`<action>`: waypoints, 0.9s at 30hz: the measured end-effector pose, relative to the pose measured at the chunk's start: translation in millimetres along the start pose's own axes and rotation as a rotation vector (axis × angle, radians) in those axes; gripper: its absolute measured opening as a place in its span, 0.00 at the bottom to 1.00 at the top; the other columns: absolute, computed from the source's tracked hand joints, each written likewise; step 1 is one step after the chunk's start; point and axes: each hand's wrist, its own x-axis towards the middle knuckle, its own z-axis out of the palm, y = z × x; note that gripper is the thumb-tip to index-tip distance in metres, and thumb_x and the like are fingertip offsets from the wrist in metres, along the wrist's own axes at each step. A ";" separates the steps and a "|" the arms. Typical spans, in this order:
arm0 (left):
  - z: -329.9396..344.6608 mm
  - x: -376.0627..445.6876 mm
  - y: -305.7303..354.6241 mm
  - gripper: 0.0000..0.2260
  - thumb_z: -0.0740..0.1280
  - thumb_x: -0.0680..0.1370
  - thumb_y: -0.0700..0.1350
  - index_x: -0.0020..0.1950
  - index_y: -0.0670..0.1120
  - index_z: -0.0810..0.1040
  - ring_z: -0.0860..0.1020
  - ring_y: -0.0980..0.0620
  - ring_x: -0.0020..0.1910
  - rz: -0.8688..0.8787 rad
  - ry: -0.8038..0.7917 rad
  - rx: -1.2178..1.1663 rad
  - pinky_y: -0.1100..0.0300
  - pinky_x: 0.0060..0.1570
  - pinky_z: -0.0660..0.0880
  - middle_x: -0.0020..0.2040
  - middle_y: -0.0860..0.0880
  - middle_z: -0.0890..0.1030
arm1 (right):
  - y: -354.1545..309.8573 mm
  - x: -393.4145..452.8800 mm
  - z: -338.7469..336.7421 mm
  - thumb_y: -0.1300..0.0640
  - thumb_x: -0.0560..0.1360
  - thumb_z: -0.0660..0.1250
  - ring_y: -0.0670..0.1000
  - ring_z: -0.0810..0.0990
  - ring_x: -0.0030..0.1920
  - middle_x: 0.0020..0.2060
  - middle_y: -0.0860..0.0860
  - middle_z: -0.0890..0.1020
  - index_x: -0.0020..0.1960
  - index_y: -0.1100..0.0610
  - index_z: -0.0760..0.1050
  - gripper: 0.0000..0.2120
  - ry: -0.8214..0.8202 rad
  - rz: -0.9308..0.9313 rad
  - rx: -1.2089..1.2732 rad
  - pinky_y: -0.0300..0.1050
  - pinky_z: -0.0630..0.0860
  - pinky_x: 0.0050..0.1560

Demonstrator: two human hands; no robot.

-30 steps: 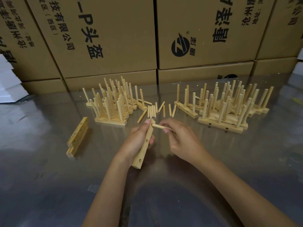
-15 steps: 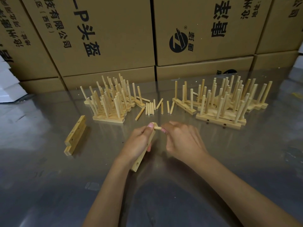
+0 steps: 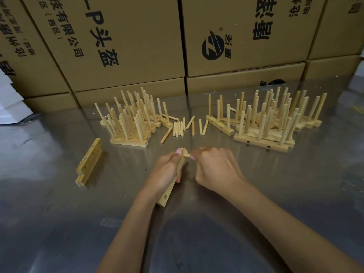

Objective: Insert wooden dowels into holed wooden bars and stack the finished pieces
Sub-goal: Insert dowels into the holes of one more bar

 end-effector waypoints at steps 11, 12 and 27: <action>6.1 -3.2 7.9 0.20 0.51 0.85 0.57 0.56 0.50 0.79 0.72 0.62 0.24 -0.041 0.023 0.012 0.59 0.36 0.65 0.22 0.54 0.72 | 8.3 -0.2 14.6 0.59 0.79 0.61 0.47 0.72 0.32 0.30 0.47 0.75 0.42 0.48 0.73 0.09 0.021 0.187 0.388 0.43 0.63 0.36; 5.4 -3.6 7.4 0.20 0.51 0.85 0.58 0.57 0.50 0.79 0.72 0.62 0.24 -0.042 0.021 0.026 0.59 0.36 0.65 0.22 0.54 0.72 | 7.4 -0.6 15.5 0.59 0.79 0.61 0.46 0.71 0.31 0.30 0.46 0.74 0.42 0.48 0.73 0.09 0.027 0.181 0.388 0.42 0.63 0.36; 9.6 4.7 5.4 0.19 0.51 0.85 0.57 0.47 0.52 0.77 0.73 0.61 0.28 -0.031 0.048 0.050 0.61 0.37 0.65 0.29 0.51 0.75 | 12.0 3.3 22.2 0.56 0.80 0.61 0.42 0.75 0.35 0.34 0.44 0.78 0.47 0.50 0.78 0.07 0.058 0.208 0.493 0.40 0.68 0.34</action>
